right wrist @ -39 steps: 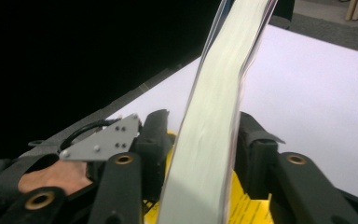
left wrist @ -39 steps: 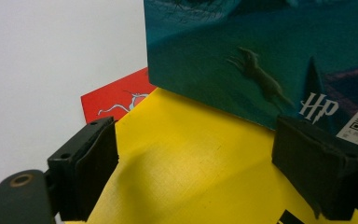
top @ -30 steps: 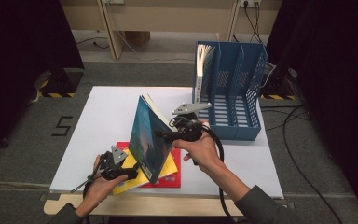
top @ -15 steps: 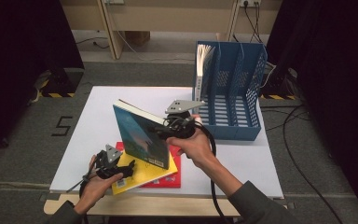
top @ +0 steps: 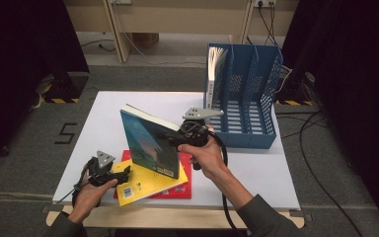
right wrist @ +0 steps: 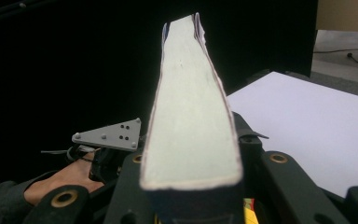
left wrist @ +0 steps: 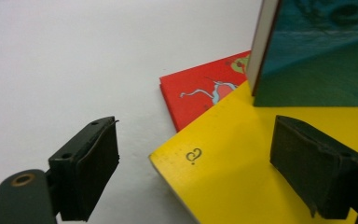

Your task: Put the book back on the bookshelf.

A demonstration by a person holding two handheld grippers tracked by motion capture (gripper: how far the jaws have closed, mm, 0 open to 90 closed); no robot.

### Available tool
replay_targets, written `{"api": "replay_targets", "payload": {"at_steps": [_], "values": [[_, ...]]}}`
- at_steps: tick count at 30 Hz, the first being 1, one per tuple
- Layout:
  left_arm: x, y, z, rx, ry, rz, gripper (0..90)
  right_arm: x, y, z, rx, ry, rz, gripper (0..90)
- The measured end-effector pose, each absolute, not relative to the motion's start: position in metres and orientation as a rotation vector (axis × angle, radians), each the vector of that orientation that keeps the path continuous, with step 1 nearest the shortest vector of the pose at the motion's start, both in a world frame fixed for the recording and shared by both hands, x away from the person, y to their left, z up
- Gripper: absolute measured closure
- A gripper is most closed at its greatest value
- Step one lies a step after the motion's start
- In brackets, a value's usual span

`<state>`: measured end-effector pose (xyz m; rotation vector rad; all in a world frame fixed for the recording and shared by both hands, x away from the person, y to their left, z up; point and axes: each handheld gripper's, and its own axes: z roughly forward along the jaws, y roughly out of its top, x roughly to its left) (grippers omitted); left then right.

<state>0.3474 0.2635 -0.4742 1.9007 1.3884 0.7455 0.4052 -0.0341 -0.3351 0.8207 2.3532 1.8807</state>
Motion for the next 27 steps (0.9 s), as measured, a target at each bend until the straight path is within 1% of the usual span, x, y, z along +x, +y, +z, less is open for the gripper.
{"api": "replay_targets", "payload": {"at_steps": [3, 9, 15, 21, 27], "values": [[0.35, 0.266, -0.476, 1.892, 1.398, 0.745, 14.8, 0.407, -0.034, -0.335, 0.816, 2.321, 1.876, 71.4], [0.352, 0.271, -0.476, 1.887, 1.417, 0.734, 14.8, 0.427, -0.044, -0.34, 0.997, 2.272, 1.969, 71.9], [0.355, 0.277, -0.477, 1.862, 1.441, 0.728, 14.7, 0.443, -0.057, -0.339, 1.121, 2.237, 1.99, 71.9], [0.359, 0.291, -0.476, 1.806, 1.485, 0.755, 14.8, 0.441, -0.07, -0.33, 1.11, 2.203, 1.969, 71.8], [0.362, 0.3, -0.479, 1.788, 1.526, 0.758, 14.6, 0.437, -0.087, -0.319, 1.124, 2.17, 1.945, 71.7]]}}
